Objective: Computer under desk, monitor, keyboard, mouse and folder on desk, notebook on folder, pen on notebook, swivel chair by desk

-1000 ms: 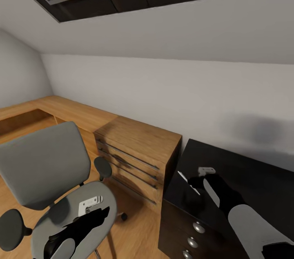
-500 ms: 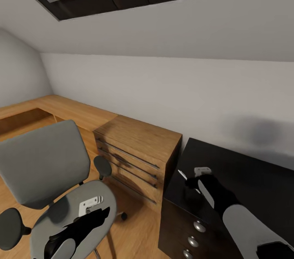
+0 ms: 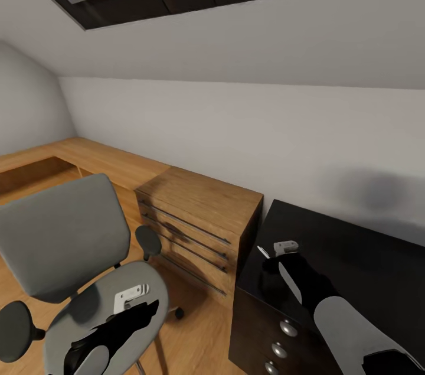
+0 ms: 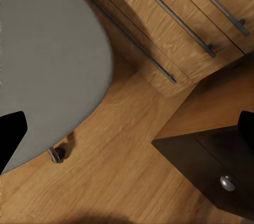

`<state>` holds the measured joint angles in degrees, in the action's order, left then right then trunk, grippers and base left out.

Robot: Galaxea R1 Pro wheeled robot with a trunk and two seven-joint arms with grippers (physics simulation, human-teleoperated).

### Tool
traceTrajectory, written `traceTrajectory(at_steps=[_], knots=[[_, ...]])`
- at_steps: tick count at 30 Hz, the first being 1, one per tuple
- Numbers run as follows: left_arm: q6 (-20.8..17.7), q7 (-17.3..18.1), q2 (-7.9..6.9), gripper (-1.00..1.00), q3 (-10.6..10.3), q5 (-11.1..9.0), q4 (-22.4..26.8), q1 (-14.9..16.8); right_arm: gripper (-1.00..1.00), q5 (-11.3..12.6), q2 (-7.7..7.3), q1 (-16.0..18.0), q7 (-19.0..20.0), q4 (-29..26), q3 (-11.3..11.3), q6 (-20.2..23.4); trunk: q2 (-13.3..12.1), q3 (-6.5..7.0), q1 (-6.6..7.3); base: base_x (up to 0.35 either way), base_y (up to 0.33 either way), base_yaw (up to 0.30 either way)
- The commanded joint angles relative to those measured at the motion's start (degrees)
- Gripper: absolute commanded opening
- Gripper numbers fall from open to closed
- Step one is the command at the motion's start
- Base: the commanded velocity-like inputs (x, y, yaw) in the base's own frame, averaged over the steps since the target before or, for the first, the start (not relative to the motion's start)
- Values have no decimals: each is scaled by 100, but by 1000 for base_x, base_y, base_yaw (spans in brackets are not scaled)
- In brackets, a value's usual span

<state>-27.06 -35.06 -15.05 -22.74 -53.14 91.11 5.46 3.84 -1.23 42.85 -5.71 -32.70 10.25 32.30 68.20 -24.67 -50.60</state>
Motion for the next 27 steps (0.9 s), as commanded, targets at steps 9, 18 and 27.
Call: traceTrajectory(at_steps=[9, 18, 27], knots=[[0, -49, -7, 100, -13, -38, 4, 7, 100, 39, -1, 4, -44, -9, 47, 39, 4, -7, 0, 113, 0, 0], [-1, -45, 1, 100, -27, -24, 8, 8, 100, 42, 14, 4, -36, -1, 47, 34, 4, -7, 0, 17, 0, 0], [-1, -44, 10, 100, -29, -24, 12, 8, 100, 38, 35, 4, -35, 2, 48, 38, 85, -43, -44, 0, 0, 0]])
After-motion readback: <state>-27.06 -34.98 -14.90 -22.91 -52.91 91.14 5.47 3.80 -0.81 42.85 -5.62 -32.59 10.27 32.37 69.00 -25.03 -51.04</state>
